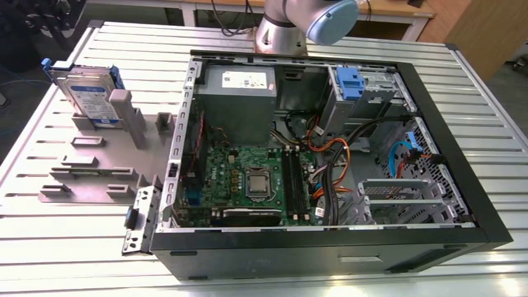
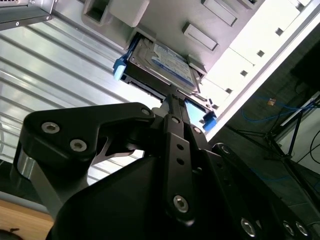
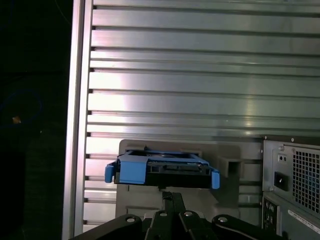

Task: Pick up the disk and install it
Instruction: 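Reach for the disk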

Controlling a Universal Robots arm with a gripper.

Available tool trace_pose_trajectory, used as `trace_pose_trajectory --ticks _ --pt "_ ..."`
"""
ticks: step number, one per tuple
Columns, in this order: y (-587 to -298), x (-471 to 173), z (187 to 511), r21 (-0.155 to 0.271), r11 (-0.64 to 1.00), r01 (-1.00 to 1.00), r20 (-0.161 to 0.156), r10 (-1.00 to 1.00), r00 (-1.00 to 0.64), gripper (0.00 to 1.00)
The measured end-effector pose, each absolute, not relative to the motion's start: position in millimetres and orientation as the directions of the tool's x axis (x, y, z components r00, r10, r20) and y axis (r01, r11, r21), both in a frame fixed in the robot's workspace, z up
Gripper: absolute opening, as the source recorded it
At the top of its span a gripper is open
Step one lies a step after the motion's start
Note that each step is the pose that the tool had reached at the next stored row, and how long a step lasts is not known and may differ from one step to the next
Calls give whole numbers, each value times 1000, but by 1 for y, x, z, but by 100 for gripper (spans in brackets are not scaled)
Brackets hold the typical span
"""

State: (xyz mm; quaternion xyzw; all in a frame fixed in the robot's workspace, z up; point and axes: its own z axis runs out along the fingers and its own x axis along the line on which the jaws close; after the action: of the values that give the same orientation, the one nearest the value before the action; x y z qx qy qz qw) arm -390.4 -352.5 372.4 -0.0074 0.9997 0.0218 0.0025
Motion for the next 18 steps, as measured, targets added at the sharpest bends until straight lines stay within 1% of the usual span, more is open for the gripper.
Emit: trace_pose_trajectory --ticks 18 --pt "-351 -408 371 44 999 14 -5 14 -1000 11"
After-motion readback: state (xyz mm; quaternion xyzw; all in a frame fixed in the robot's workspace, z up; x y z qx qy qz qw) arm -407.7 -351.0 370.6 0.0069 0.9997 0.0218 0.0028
